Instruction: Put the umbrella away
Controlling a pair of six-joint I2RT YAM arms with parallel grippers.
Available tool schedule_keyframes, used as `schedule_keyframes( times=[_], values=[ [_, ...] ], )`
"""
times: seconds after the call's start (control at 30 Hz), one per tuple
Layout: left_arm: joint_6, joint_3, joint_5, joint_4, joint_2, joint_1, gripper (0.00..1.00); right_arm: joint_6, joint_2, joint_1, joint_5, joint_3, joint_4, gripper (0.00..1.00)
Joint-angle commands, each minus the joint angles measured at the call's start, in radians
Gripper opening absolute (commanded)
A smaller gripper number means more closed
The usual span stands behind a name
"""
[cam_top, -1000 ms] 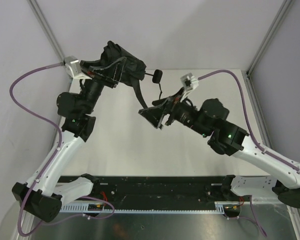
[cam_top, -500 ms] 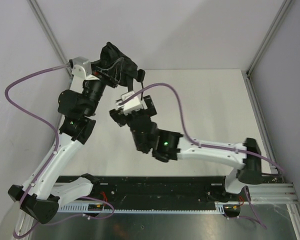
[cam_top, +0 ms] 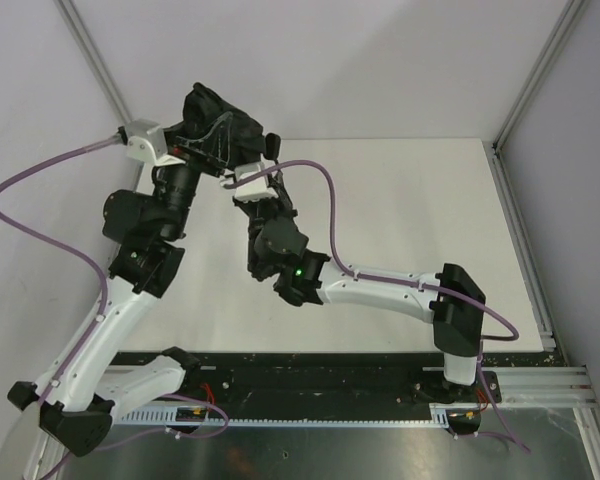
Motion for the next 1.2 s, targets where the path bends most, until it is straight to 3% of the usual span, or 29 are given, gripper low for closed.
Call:
schedule_keyframes(
  times=[0.0,0.07,0.13,0.2,0.3,0.37,0.43,0.57,0.73,1.0,1.17],
  values=[
    [-0.032,0.037,-0.026,0.079,-0.047,-0.006,0.0,-0.02,-0.05,-0.003,-0.016,-0.027,0.067,0.1],
    [-0.063,0.039,-0.052,0.077,-0.05,-0.006,0.0,0.057,-0.091,0.02,-0.061,-0.035,-0.099,0.02],
    [-0.092,0.042,-0.09,0.077,-0.044,-0.006,0.0,0.28,-0.143,0.036,-0.155,0.013,-0.45,0.01],
    [-0.122,0.043,-0.132,0.079,-0.037,-0.006,0.0,0.575,-0.216,0.006,-0.434,0.068,-0.792,0.0],
    [-0.175,0.04,-0.186,0.085,-0.023,-0.005,0.0,0.935,-0.329,-0.136,-1.021,0.048,-0.946,0.0],
    [-0.219,0.039,-0.194,0.098,-0.01,-0.005,0.0,1.125,-0.396,-0.226,-1.378,-0.034,-0.862,0.0],
    [-0.267,0.039,-0.191,0.113,0.004,-0.005,0.0,1.29,-0.421,-0.287,-1.634,-0.076,-0.755,0.0],
    [-0.368,0.044,-0.169,0.134,0.026,-0.006,0.0,1.558,-0.44,-0.322,-1.882,-0.128,-0.49,0.0],
    [-0.436,0.058,-0.142,0.151,0.045,-0.006,0.0,1.851,-0.429,-0.343,-2.02,-0.169,-0.147,0.0],
    [-0.444,0.007,-0.115,0.152,0.027,-0.006,0.0,1.908,-0.51,-0.438,-2.048,-0.173,-0.121,0.0],
    [-0.48,-0.013,-0.161,0.153,0.026,-0.007,0.0,2.131,-0.467,-0.424,-2.013,-0.169,0.163,0.0]
  ],
)
